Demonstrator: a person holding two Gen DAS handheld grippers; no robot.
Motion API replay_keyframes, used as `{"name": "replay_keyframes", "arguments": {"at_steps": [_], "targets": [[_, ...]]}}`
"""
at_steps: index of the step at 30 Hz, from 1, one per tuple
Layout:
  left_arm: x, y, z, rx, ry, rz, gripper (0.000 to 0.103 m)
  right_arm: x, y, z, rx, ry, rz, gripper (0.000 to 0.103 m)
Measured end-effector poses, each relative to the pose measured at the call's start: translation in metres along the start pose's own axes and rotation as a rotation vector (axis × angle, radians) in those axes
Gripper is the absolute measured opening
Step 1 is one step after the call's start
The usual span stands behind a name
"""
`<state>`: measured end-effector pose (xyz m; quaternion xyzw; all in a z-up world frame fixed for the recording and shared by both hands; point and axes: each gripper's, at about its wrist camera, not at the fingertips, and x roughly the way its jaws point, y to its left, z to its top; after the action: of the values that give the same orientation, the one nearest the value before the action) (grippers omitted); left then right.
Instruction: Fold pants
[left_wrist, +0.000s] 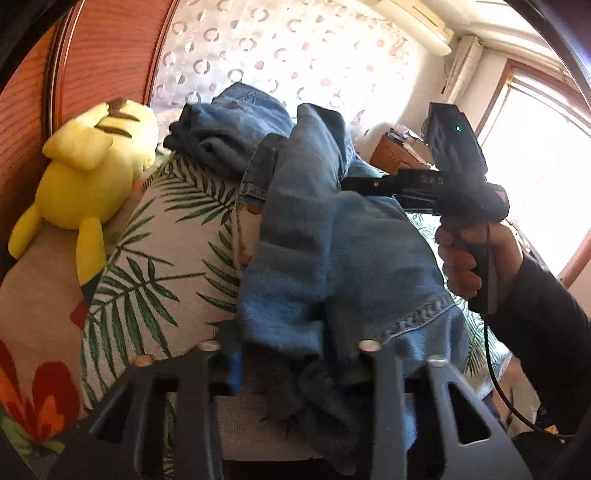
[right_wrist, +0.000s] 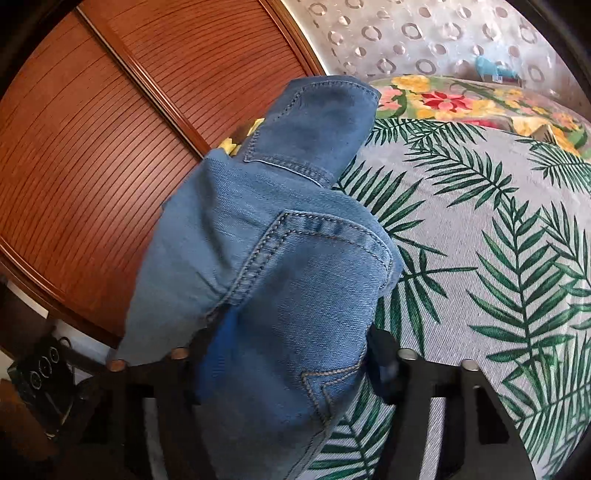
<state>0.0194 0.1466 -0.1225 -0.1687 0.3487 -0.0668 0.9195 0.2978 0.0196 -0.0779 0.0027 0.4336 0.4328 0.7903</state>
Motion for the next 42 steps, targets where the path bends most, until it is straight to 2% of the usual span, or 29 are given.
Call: {"name": "replay_keyframes", "arguments": {"at_steps": [2,4,9,13,17,22,28,31,34,35,37,40,42], "targets": [[-0.007,-0.004,0.002,0.012,-0.022,0.0,0.022,-0.006,0.003,0.002,-0.024,-0.021,-0.021,0.028],[-0.016,-0.007,0.002,0.018,-0.048,0.002,0.011,-0.021,0.01,0.003,-0.041,-0.066,-0.024,0.024],[-0.026,-0.011,0.003,0.013,-0.056,-0.032,0.009,-0.059,0.042,0.007,-0.118,-0.165,-0.033,0.022],[-0.036,-0.018,0.011,0.015,-0.106,-0.043,0.009,-0.081,0.067,0.019,-0.187,-0.216,-0.023,0.022],[-0.05,-0.016,0.033,0.019,-0.166,-0.045,0.008,-0.098,0.085,0.042,-0.236,-0.26,-0.005,0.022],[-0.06,0.004,0.077,0.02,-0.229,-0.016,0.008,-0.1,0.092,0.083,-0.273,-0.307,0.027,0.022],[-0.048,0.034,0.136,0.058,-0.256,0.067,0.008,-0.072,0.071,0.136,-0.243,-0.36,0.1,0.022],[-0.03,0.05,0.166,0.078,-0.24,0.106,0.008,-0.042,0.045,0.164,-0.191,-0.367,0.142,0.022],[0.001,0.065,0.192,0.096,-0.199,0.137,0.008,-0.005,0.013,0.185,-0.152,-0.371,0.136,0.022],[0.011,0.069,0.198,0.098,-0.18,0.144,0.008,0.011,0.002,0.189,-0.138,-0.336,0.151,0.022],[0.041,0.08,0.208,0.106,-0.126,0.158,0.008,0.04,-0.025,0.197,-0.098,-0.306,0.124,0.022],[0.076,0.09,0.21,0.104,-0.048,0.18,0.008,0.089,-0.065,0.205,-0.061,-0.214,0.052,0.025],[0.084,0.092,0.208,0.116,-0.036,0.197,0.008,0.115,-0.082,0.207,-0.06,-0.142,-0.008,0.031]]}}
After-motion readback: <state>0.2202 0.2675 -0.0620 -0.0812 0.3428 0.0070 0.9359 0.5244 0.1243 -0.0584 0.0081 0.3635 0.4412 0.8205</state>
